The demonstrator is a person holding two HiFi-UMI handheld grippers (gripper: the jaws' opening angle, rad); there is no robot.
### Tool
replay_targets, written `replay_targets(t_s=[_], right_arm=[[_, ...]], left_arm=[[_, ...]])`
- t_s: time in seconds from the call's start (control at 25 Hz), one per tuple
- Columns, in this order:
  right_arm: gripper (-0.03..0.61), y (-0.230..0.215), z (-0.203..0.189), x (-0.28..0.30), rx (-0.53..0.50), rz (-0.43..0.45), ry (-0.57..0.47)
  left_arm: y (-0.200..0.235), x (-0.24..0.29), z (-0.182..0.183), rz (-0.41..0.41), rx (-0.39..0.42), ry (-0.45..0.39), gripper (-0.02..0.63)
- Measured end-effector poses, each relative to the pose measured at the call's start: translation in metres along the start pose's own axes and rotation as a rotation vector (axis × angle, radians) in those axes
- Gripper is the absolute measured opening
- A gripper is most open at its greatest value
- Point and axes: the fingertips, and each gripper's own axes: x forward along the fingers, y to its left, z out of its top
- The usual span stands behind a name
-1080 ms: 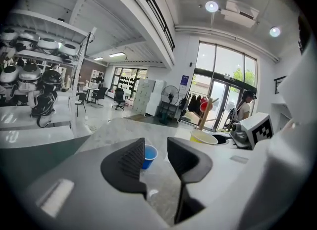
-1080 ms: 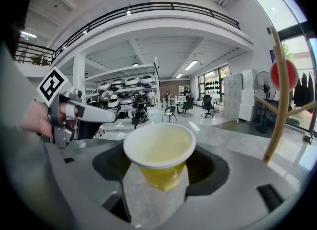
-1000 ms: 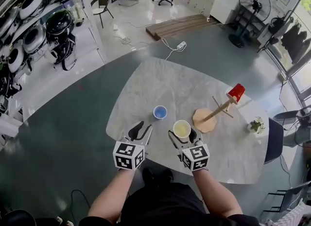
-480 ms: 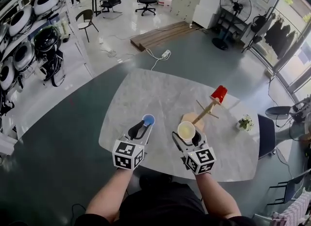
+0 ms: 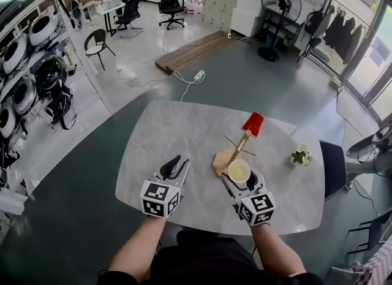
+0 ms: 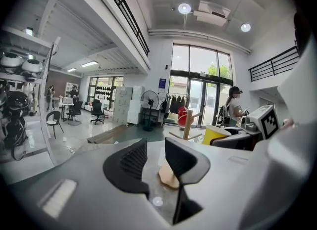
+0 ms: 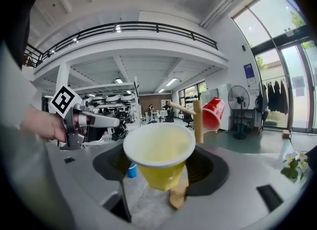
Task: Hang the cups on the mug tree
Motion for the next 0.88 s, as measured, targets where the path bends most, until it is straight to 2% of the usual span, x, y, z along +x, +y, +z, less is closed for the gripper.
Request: replay_targets(t_s=[0.08,0.24,0.44,0.72,0.88], right_arm=[[0.328,-0.019,0.001,-0.009,0.002,-0.004,-0.007],[0.328,-0.052,-0.002,-0.02,0.026,-0.026,-0.007],[0.328,-0.083,-0.011,-0.037,0.06,-0.085,0.018],[0.328,-0.111,-0.03,-0.038,0.058,-0.166,0.075],[0.328,-0.119,-0.035,-0.041,0.077,-0.219,0.099]], left_arm=[[-0.009,0.014,0.005,0.006,0.016,0.008,0.121],[-0.019,0.034,0.014,0.01,0.019,0.021,0.173],[-0.028,0.047,0.028,-0.009,0.025,0.021,0.19],[-0.026,0.075,0.033,-0.092,0.048,0.03,0.242],[-0.027,0.083,0.039,-0.143,0.074,0.028,0.25]])
